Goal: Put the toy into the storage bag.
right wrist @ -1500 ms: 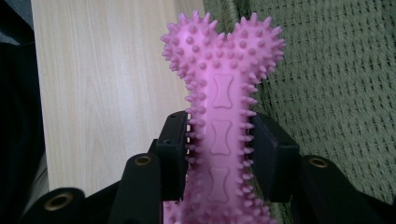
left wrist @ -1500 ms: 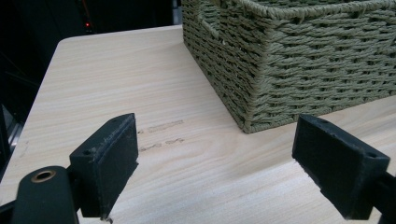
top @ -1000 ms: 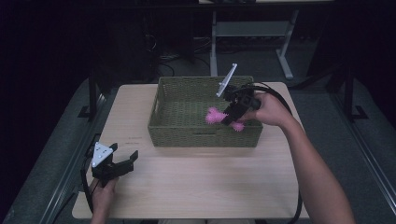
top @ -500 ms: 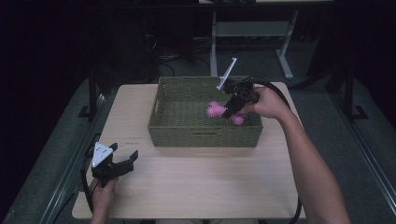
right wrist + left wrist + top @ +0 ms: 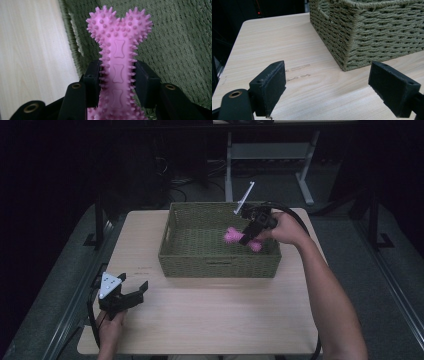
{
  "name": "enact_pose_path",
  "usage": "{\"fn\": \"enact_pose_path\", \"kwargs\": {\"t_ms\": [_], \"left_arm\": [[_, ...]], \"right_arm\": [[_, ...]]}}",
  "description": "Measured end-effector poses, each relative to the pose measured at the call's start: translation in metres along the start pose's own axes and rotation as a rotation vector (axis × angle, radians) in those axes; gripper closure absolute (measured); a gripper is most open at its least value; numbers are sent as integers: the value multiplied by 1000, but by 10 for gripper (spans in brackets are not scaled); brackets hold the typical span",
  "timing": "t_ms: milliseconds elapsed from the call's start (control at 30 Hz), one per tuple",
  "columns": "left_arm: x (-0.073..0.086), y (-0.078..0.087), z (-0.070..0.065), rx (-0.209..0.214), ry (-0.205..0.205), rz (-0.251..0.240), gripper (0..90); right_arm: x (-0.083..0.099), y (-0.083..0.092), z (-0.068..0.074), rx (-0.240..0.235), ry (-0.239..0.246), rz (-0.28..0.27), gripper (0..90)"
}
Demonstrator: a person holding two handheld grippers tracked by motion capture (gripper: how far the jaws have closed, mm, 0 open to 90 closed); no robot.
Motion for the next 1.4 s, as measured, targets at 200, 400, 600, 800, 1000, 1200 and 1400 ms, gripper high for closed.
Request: {"fn": "enact_pose_path", "kwargs": {"t_ms": [200, 400, 600, 800, 1000, 1200, 1400], "left_arm": [[0, 0, 0, -1, 6, -1, 138], [0, 0, 1, -1, 4, 0, 139], [0, 0, 0, -1, 5, -3, 139], [0, 0, 1, -2, 4, 0, 139], [0, 0, 1, -3, 5, 3, 139], [0, 0, 1, -2, -1, 0, 139], [0, 0, 1, -2, -1, 1, 138]], "right_arm": [[1, -4, -7, -4, -12, -1, 582], [3, -9, -12, -6, -20, 16, 582], [3, -15, -14, -9, -26, 25, 582], [1, -23, -17, -14, -25, 39, 582], [1, -28, -20, -22, -26, 39, 582], [3, -37, -23, -34, -34, 45, 581], [7, -44, -25, -45, -49, 36, 581]]}}
Point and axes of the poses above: each handheld gripper's, and its own axes: y roughly backward along the jaws, x roughly out of its underside, z roughly to its left, the point moved 9 cm from there along -y, roughly forward along the jaws, and after that the axes turned 12 degrees about -x, right-handed, at the moved point
